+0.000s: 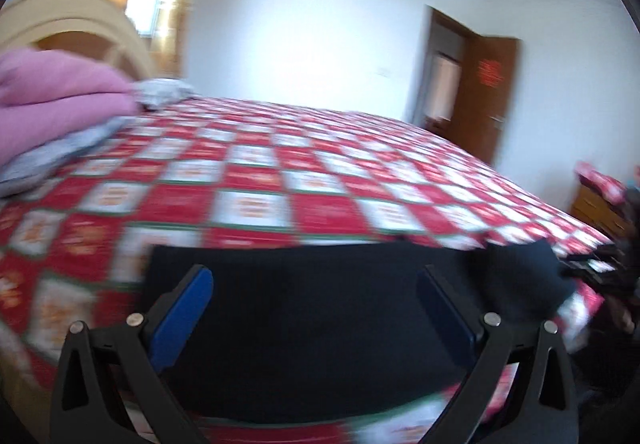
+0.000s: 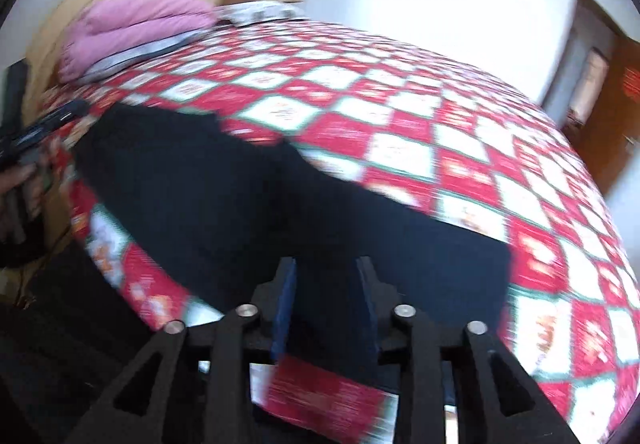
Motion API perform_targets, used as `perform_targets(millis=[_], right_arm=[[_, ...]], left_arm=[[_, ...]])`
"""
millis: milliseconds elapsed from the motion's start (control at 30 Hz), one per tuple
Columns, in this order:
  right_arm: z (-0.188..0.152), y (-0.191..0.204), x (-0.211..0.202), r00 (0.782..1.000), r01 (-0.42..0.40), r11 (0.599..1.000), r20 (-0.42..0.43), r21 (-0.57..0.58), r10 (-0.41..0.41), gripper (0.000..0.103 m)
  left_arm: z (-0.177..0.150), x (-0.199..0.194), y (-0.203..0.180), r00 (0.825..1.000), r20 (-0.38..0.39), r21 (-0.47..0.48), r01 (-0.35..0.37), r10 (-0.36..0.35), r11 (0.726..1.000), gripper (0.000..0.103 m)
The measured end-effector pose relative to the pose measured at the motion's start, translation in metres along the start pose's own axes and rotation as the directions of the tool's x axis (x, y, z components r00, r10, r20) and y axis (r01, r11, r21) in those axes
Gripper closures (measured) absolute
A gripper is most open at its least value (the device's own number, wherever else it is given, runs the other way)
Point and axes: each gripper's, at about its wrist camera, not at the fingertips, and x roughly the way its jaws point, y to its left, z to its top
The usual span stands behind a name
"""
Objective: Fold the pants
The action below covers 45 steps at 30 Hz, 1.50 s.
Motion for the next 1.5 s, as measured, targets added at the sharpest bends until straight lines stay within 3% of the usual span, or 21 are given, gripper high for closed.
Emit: perform_targets(millis=[67, 200, 267, 300, 500, 533, 567, 600, 667, 733, 900, 1000, 1033, 1100, 1200, 1267, 1300, 1333, 1367, 1433, 1500], right_arm=[[-0.005, -0.029, -0.008, 0.999, 0.05, 0.996, -0.005, 0.078, -0.05, 0.063], [-0.019, -0.067, -0.017, 1.0, -0.002, 0.974, -0.006, 0.228, 0.003, 0.062], [-0.025, -0.074, -0.016, 1.0, 0.017, 0.968, -0.002, 0.25, -0.017, 0.062], [-0.028, -0.076, -0.015, 1.0, 0.028, 0.966, -0.002, 0.256, -0.028, 0.062], [-0.038, -0.094, -0.005, 0.999, 0.051, 0.945, -0.002, 0.322, -0.053, 0.062], [-0.038, -0.094, -0.004, 0.999, 0.049, 0.944, -0.001, 0.325, -0.052, 0.062], [-0.038, -0.095, -0.004, 0.999, 0.051, 0.943, 0.002, 0.328, -0.054, 0.062], [-0.039, -0.096, -0.004, 0.998, 0.053, 0.941, 0.006, 0.333, -0.059, 0.062], [-0.039, -0.098, -0.005, 0.998, 0.056, 0.938, 0.015, 0.343, -0.066, 0.062], [-0.04, -0.099, -0.005, 0.997, 0.063, 0.933, 0.017, 0.354, -0.074, 0.062], [-0.041, -0.106, -0.01, 0.995, 0.073, 0.92, 0.036, 0.385, -0.094, 0.062], [-0.042, -0.106, -0.008, 0.996, 0.067, 0.921, 0.036, 0.384, -0.087, 0.062], [-0.042, -0.104, -0.005, 0.997, 0.063, 0.925, 0.027, 0.374, -0.078, 0.062], [-0.044, -0.098, 0.002, 0.997, 0.066, 0.938, 0.003, 0.339, -0.071, 0.062], [-0.05, -0.088, 0.026, 0.989, 0.124, 0.958, -0.11, 0.26, -0.098, 0.058], [-0.053, -0.089, 0.029, 0.987, 0.138, 0.955, -0.112, 0.264, -0.111, 0.054], [-0.052, -0.092, 0.027, 0.989, 0.132, 0.953, -0.108, 0.274, -0.105, 0.053], [-0.051, -0.095, 0.023, 0.99, 0.126, 0.95, -0.1, 0.287, -0.101, 0.053], [-0.051, -0.097, 0.018, 0.991, 0.126, 0.945, -0.083, 0.302, -0.106, 0.053], [-0.048, -0.1, 0.005, 0.992, 0.128, 0.936, -0.032, 0.328, -0.124, 0.053], [-0.045, -0.098, -0.005, 0.992, 0.118, 0.935, 0.011, 0.335, -0.129, 0.051]], left_arm=[[-0.002, 0.014, -0.033, 0.994, -0.045, 0.007, 0.096, -0.096, 0.995, 0.0], [-0.012, 0.055, -0.099, 0.962, -0.155, 0.02, 0.229, -0.224, 0.973, 0.007], [-0.016, 0.07, -0.123, 0.949, -0.204, 0.034, 0.252, -0.24, 0.967, 0.023], [-0.018, 0.075, -0.132, 0.942, -0.226, 0.03, 0.263, -0.249, 0.964, 0.026], [-0.03, 0.096, -0.145, 0.932, -0.332, 0.065, 0.173, -0.142, 0.983, 0.033], [-0.031, 0.096, -0.14, 0.929, -0.332, 0.035, 0.184, -0.162, 0.982, 0.045], [-0.033, 0.094, -0.14, 0.931, -0.329, 0.036, 0.181, -0.159, 0.983, 0.069], [-0.035, 0.093, -0.142, 0.928, -0.338, 0.046, 0.181, -0.156, 0.982, 0.08], [-0.036, 0.09, -0.141, 0.919, -0.345, 0.011, 0.208, -0.191, 0.978, 0.09], [-0.036, 0.085, -0.144, 0.915, -0.343, -0.011, 0.223, -0.213, 0.975, 0.091], [-0.039, 0.071, -0.14, 0.918, -0.334, -0.019, 0.219, -0.213, 0.975, 0.091], [-0.045, 0.084, -0.13, 0.907, -0.361, -0.066, 0.207, -0.217, 0.976, 0.09], [-0.046, 0.087, -0.128, 0.904, -0.364, -0.077, 0.209, -0.223, 0.975, 0.084], [-0.047, 0.088, -0.125, 0.908, -0.349, -0.094, 0.213, -0.232, 0.973, 0.083], [-0.044, 0.086, -0.125, 0.905, -0.352, -0.087, 0.224, -0.24, 0.971, 0.076], [-0.038, 0.079, -0.121, 0.915, -0.347, -0.055, 0.198, -0.204, 0.979, 0.057], [-0.033, 0.074, -0.117, 0.928, -0.328, -0.037, 0.173, -0.176, 0.984, 0.048], [-0.026, 0.063, -0.106, 0.95, -0.287, -0.01, 0.129, -0.126, 0.992, 0.03], [-0.02, 0.056, -0.096, 0.962, -0.256, 0.003, 0.098, -0.094, 0.995, 0.019], [-0.006, 0.044, -0.066, 0.979, -0.206, -0.002, 0.002, -0.003, 1.0, 0.012], [0.005, 0.036, -0.035, 0.981, -0.188, -0.035, -0.054, 0.046, 0.998, 0.012]])
